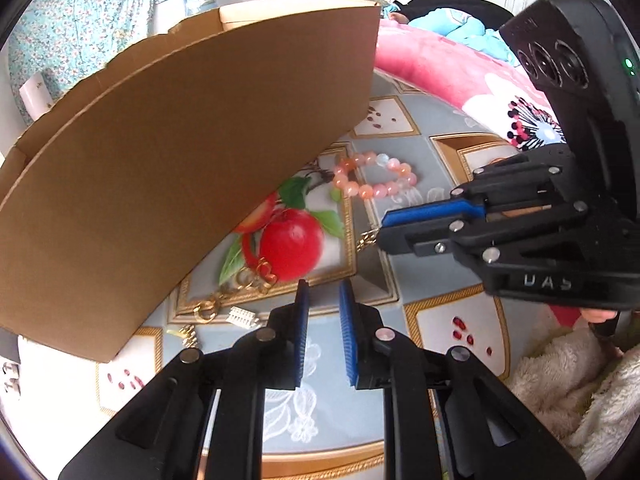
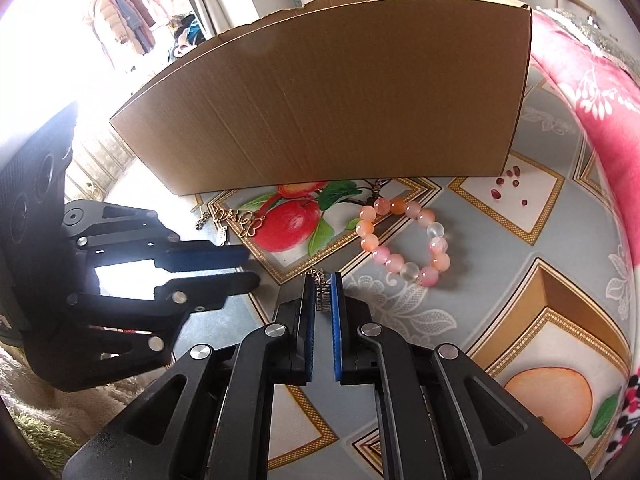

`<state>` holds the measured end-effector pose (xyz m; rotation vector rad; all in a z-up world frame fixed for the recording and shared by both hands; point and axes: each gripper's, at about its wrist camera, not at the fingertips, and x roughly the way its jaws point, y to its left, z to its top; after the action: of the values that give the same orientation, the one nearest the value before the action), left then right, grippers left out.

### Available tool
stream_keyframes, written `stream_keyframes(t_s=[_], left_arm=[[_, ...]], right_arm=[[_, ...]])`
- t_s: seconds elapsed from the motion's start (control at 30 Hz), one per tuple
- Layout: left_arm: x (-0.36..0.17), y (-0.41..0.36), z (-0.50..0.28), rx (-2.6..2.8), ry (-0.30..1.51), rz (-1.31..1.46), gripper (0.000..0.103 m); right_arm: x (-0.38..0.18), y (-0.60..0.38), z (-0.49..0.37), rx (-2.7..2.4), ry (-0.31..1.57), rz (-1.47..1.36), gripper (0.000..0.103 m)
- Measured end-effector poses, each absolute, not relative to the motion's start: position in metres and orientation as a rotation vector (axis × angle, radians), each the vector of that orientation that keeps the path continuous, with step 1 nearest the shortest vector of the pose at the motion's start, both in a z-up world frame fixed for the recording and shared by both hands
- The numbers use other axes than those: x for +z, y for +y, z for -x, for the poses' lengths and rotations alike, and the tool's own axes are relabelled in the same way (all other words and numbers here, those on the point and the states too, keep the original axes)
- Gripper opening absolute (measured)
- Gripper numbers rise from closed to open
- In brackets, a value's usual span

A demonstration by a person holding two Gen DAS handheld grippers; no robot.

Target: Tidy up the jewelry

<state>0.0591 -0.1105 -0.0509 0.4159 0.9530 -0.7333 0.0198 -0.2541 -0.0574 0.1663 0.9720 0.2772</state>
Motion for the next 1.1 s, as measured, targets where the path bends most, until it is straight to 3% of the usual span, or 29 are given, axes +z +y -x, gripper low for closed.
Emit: stream_keyframes(t_s=[0.23,0.4,1.1], left_arm=[[-0.042,-0.088,-0.064,-0.638,0.965,-0.354,0.015],[-0.046,-0.080,-0.072,-0.581,0.970,-0.350,0.027],[-0.052,-0.077,-0.075,-0.649,0.932,-0.384,0.026]], right_arm=[[-0.058,-0.253,-0.020,0.278,0.973,-0.164,0.005],[-0.060,-0.251,-0.022,0.280,0.977,-0.157,0.005],[-0.062,-0.252,-0.024,0.277,0.977,-0.181,0.005]])
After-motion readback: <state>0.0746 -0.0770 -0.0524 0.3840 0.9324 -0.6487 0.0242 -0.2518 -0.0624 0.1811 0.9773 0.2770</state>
